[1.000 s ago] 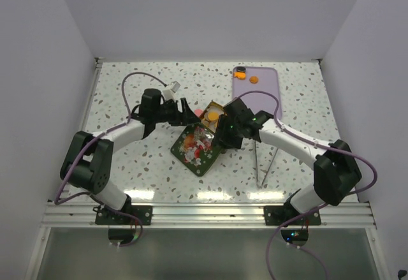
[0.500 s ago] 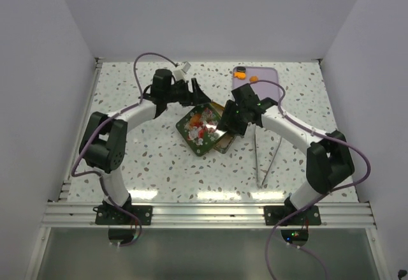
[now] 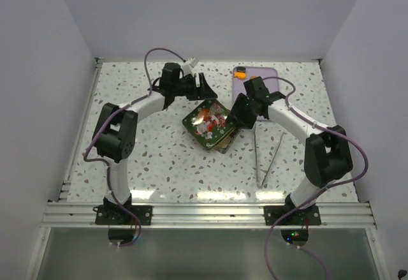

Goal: Pack the cookies

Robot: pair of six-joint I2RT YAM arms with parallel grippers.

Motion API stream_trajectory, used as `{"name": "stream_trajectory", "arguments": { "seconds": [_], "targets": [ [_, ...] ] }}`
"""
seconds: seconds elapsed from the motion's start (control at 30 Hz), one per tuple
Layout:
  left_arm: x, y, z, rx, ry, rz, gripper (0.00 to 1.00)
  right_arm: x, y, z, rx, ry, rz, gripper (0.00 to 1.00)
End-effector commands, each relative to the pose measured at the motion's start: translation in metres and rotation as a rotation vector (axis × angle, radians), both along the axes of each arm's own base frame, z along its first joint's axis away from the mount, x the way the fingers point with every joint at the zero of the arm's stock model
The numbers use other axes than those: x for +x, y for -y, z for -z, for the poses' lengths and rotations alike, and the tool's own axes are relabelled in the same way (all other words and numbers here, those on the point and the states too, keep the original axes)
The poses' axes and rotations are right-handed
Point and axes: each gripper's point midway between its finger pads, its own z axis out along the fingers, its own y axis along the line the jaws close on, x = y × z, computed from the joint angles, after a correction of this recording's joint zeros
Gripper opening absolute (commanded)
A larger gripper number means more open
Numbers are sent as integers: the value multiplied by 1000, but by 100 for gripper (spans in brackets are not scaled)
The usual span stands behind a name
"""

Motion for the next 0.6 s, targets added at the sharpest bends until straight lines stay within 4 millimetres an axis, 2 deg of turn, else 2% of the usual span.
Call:
{"name": "stream_trajectory", "arguments": {
  "seconds": [0.0,0.27,0.57],
  "targets": [
    [-36,34,-5,-59,-112,160,75,45,-19,-41,114,172,0,58],
    [-28,40,3,-61,-139,171,75,64,-5,-38,114,164,43,57],
    [-23,44,10,-61,-159,181,74,74,7,-33,114,150,74,57]
  ]
}}
